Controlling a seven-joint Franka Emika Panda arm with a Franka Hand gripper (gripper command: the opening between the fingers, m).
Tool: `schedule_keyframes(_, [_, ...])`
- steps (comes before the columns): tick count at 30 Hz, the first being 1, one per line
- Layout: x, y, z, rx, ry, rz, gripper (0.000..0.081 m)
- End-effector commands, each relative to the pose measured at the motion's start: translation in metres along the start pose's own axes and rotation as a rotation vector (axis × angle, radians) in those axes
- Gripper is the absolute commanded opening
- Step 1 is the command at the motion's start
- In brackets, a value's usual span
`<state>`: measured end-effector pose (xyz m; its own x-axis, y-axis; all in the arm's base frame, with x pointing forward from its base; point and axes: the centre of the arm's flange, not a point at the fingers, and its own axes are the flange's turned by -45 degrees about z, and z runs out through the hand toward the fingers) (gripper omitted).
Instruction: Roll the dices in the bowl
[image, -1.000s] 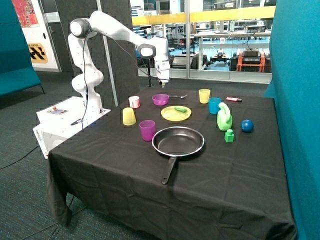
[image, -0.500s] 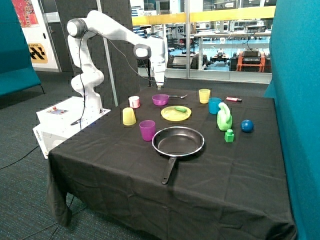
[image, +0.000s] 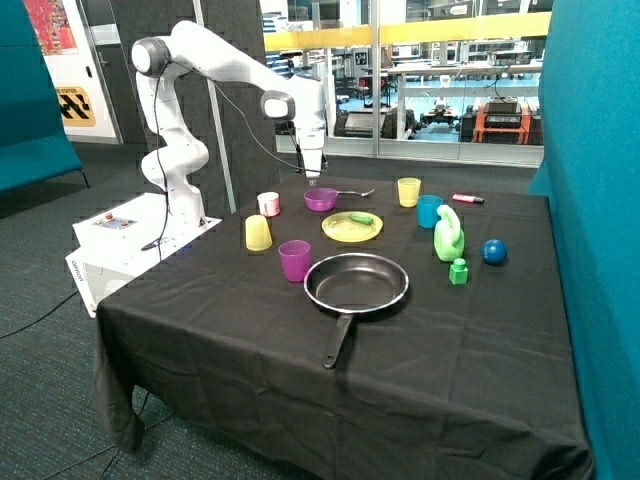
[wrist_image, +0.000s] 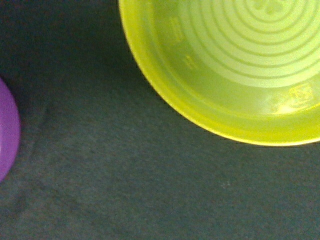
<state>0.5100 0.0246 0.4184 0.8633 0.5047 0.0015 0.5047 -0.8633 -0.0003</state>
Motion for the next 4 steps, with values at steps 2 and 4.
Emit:
schedule_keyframes(2, [0.001,0.0141,-0.0001,-0.0003,-0.0015,-0.002,0.0347])
schedule_keyframes(4, [0.0009,0.0124,-0.0013,-0.0003,-0.0015,-0.011,0.0351])
